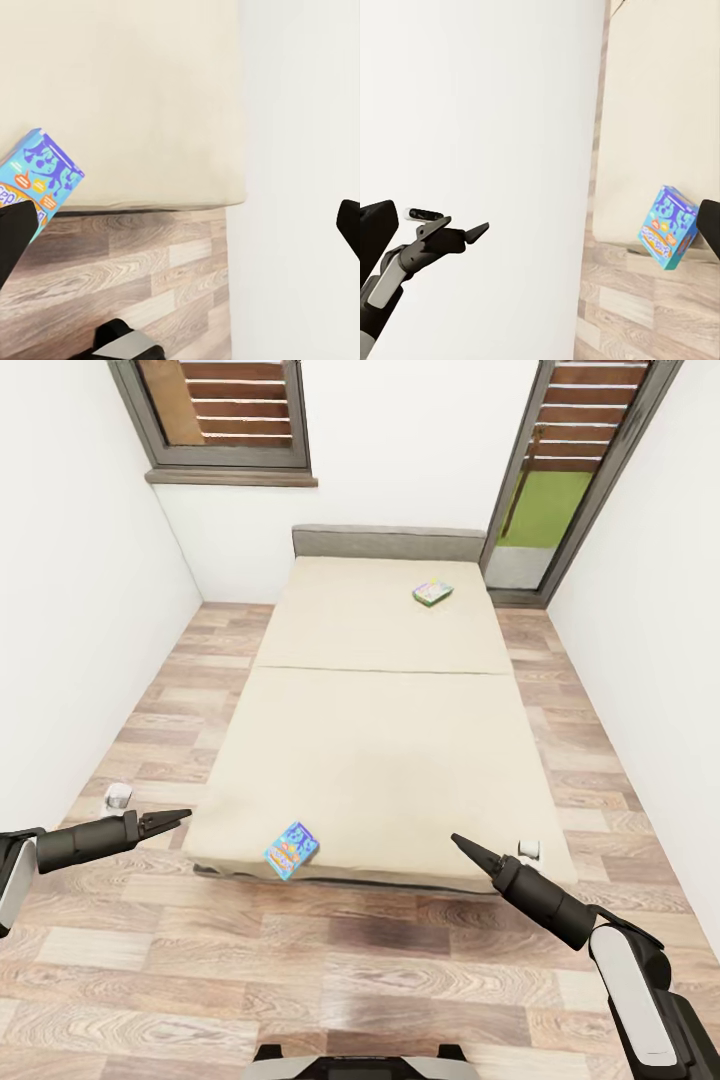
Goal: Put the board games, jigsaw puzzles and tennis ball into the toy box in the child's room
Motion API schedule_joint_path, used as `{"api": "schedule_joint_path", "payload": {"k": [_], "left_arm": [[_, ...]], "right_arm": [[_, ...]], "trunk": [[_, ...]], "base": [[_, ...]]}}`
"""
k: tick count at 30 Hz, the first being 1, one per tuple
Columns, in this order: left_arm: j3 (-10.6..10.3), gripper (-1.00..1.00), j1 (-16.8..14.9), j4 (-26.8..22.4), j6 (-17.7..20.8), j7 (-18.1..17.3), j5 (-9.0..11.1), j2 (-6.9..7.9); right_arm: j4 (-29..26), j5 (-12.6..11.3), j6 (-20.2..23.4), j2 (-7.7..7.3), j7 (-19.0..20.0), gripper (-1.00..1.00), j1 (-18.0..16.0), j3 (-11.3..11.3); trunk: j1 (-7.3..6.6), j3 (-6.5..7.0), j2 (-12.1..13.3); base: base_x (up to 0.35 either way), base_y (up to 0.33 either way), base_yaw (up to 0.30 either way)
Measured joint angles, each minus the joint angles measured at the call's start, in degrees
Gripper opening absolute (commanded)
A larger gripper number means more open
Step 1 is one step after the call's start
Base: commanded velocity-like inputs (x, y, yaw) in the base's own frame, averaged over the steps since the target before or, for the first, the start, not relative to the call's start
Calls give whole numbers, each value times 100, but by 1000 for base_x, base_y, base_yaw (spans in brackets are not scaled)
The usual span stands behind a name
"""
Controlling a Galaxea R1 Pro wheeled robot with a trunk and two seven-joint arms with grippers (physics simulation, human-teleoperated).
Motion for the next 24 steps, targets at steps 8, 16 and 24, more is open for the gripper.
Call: {"api": "schedule_joint_path", "payload": {"k": [8, 16, 24], "left_arm": [[-1, 100, 0, 0, -3, 4, -1, 0], [-8, 100, 0, 0, -6, 10, -1, 0], [-14, 100, 0, 0, -6, 29, -6, -5]], "right_arm": [[0, 0, 0, -3, 0, 100, 0, 0], [0, -5, 0, -9, 0, 100, 0, 0], [4, -8, 0, -25, 0, 100, 0, -7]], "trunk": [[0, 76, 0], [0, 151, 0], [0, 227, 0]], "base": [[0, 0, 0], [0, 0, 0], [0, 0, 0]]}}
